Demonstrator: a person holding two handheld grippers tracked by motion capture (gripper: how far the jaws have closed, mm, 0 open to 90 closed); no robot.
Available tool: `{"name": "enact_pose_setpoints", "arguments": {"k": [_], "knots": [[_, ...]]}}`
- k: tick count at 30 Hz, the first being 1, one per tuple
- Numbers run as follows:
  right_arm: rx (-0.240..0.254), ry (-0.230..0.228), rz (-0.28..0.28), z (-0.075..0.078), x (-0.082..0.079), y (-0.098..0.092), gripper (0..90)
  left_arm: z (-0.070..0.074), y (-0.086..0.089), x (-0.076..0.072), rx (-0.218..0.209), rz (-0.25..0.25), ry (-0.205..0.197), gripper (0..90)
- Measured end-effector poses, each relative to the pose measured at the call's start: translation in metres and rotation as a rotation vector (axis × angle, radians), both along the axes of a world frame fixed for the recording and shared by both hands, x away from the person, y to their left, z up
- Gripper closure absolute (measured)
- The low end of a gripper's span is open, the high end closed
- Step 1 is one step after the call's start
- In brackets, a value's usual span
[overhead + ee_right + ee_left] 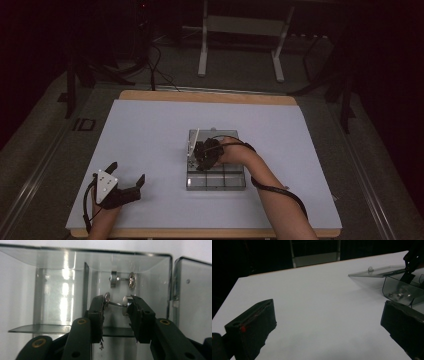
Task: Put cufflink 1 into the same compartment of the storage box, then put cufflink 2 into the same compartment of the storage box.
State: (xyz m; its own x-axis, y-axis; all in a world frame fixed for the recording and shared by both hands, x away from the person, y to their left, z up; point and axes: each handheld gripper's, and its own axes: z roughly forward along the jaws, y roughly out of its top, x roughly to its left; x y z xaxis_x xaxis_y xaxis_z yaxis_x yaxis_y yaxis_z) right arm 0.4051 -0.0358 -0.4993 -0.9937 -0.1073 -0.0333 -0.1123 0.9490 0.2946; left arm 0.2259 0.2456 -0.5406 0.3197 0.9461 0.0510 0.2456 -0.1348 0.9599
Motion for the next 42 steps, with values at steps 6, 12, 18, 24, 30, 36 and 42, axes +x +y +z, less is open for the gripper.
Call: {"name": "enact_pose_setpoints", "arguments": {"k": [6, 12, 18, 24, 30, 36, 42], "knots": [[-0.011, 0.005, 0.003, 0.0, -0.001, 0.004, 63.4, 0.0, 0.0, 0.0, 0.003, -0.003, 0.0, 0.9], [-0.02, -0.005, -0.007, 0.01, -0.001, -0.001, 57.7, 0.0, 0.0, 0.0, 0.004, -0.005, 0.001, 0.9], [0.013, -0.038, -0.025, 0.037, -0.008, -0.006, 53.2, 0.0, -0.001, 0.0, 0.006, -0.003, 0.001, 0.9], [-0.018, -0.058, -0.037, 0.054, -0.019, -0.019, 53.0, 0.0, -0.001, 0.0, 0.005, -0.004, 0.003, 0.9], [-0.038, -0.068, -0.062, 0.071, -0.031, -0.042, 53.0, 0.0, -0.001, 0.0, 0.009, -0.005, 0.002, 0.9], [-0.06, -0.081, -0.101, 0.08, -0.039, -0.063, 53.0, 0.0, -0.001, 0.0, 0.012, -0.007, 0.001, 0.9], [-0.096, -0.094, -0.111, 0.083, -0.047, -0.09, 54.3, 0.0, -0.001, 0.0, 0.014, -0.01, 0.002, 0.9]]}}
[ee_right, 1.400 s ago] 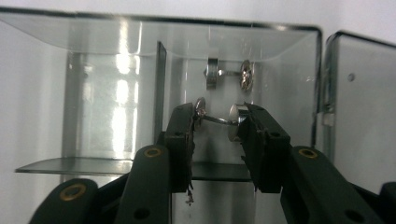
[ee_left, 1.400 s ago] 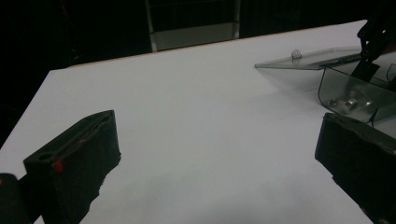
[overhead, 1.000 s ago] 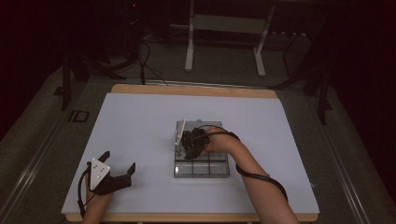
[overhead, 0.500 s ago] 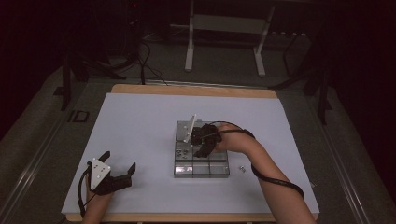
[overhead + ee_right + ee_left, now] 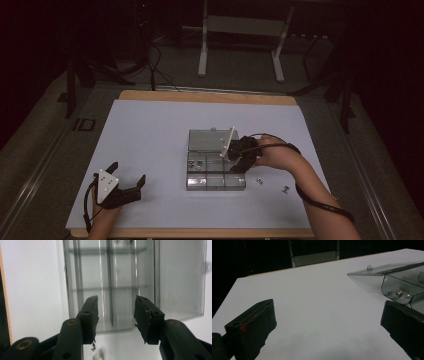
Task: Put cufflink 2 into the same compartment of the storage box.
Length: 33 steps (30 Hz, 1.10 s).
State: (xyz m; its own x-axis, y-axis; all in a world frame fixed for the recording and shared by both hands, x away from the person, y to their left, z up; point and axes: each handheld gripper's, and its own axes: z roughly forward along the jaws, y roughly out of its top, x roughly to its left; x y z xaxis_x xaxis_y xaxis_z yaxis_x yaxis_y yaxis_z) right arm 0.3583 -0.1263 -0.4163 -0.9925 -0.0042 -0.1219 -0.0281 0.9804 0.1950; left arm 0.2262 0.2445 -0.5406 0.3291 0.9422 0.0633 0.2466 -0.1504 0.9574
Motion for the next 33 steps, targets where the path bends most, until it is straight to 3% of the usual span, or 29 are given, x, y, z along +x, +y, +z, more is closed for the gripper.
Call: {"name": "enact_pose_setpoints", "arguments": {"k": [10, 18, 26, 33], "knots": [[-0.05, 0.006, -0.019, -0.006, -0.013, -0.041, 55.9, 0.0, 0.0, 0.0, -0.003, 0.0, -0.001, 0.9], [-0.1, 0.026, -0.02, -0.024, -0.02, -0.069, 58.4, 0.0, 0.0, 0.0, 0.001, 0.0, 0.002, 0.9], [-0.123, 0.04, -0.046, -0.043, -0.016, -0.079, 57.4, 0.0, 0.0, 0.0, 0.001, 0.001, 0.002, 0.9], [-0.126, 0.057, -0.129, -0.064, -0.007, -0.079, 55.1, 0.0, 0.0, 0.0, 0.004, 0.001, 0.001, 0.9]]}}
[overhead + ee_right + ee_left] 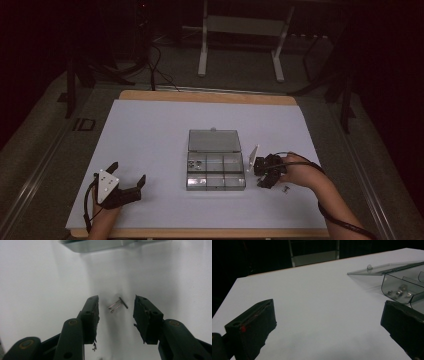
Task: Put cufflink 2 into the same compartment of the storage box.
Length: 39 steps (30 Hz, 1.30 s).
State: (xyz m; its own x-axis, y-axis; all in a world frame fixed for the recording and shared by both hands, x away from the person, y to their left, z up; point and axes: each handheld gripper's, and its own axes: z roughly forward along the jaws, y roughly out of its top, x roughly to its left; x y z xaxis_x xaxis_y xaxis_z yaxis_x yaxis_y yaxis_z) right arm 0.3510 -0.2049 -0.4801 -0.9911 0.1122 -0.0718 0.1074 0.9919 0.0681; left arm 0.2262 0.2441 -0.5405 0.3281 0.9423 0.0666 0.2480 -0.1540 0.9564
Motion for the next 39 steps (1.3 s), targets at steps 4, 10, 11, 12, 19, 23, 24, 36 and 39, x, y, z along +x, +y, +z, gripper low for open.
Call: {"name": "enact_pose_setpoints", "arguments": {"k": [4, 10, 11, 12, 19, 23, 24, 36, 39], "knots": [[-0.003, 0.018, -0.024, -0.008, 0.005, 0.0, 55.2, 0.0, 0.0, 0.0, 0.001, 0.0, 0.001, 0.9], [-0.017, 0.055, -0.046, -0.016, 0.011, -0.001, 59.9, 0.0, 0.0, 0.0, 0.002, 0.0, 0.002, 0.9], [-0.018, 0.057, -0.044, -0.016, 0.011, -0.001, 61.4, 0.0, 0.0, 0.0, 0.002, 0.001, 0.002, 0.9], [-0.021, 0.065, -0.046, -0.016, 0.011, 0.0, 63.0, 0.0, 0.0, 0.0, 0.002, 0.0, 0.003, 0.9], [-0.039, 0.087, -0.057, -0.015, 0.011, 0.004, 70.5, 0.0, 0.0, 0.0, 0.002, 0.0, 0.003, 0.9], [-0.056, 0.097, -0.041, -0.013, 0.009, 0.006, 70.6, 0.0, 0.0, 0.0, 0.002, -0.001, 0.003, 0.9], [-0.055, 0.09, -0.031, -0.011, 0.009, 0.006, 70.6, 0.0, 0.0, 0.0, 0.003, -0.001, 0.003, 0.9], [-0.02, 0.081, 0.048, 0.027, -0.004, 0.024, 70.6, 0.0, 0.0, 0.0, 0.004, -0.003, 0.003, 0.9], [-0.011, 0.078, 0.062, 0.035, -0.007, 0.032, 70.6, 0.0, 0.0, 0.0, 0.004, -0.003, 0.002, 0.9]]}}
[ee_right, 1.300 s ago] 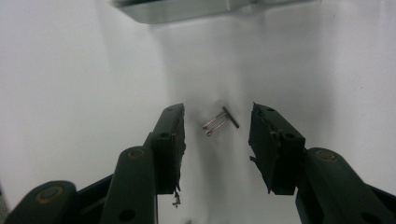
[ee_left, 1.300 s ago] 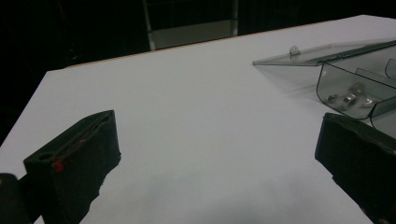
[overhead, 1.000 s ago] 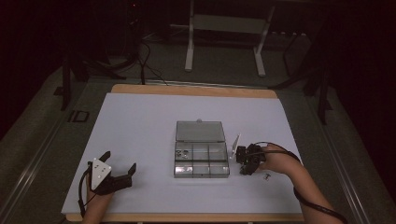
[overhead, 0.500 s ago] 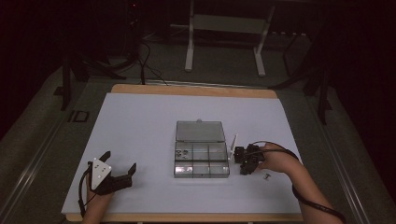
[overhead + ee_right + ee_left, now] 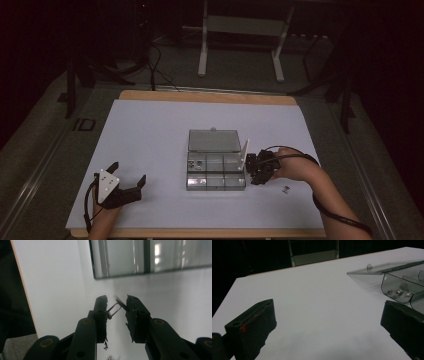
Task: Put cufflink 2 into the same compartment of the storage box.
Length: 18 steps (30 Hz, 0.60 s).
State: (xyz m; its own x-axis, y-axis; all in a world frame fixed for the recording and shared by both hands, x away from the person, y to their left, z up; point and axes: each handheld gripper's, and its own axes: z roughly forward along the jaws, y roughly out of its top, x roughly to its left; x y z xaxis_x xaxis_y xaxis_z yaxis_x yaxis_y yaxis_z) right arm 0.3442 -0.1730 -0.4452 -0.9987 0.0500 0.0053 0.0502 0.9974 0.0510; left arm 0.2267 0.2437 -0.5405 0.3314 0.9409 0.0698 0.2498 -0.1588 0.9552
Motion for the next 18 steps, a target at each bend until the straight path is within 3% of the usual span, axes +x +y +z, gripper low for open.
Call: {"name": "enact_pose_setpoints", "arguments": {"k": [7, 18], "knots": [[0.01, -0.015, 0.019, 0.012, -0.003, 0.024, 70.6, 0.0, 0.0, 0.0, -0.001, -0.001, -0.001, 0.9], [0.005, -0.019, 0.067, 0.014, -0.007, 0.063, 70.6, 0.0, 0.0, 0.0, -0.001, -0.003, 0.0, 0.9]]}}
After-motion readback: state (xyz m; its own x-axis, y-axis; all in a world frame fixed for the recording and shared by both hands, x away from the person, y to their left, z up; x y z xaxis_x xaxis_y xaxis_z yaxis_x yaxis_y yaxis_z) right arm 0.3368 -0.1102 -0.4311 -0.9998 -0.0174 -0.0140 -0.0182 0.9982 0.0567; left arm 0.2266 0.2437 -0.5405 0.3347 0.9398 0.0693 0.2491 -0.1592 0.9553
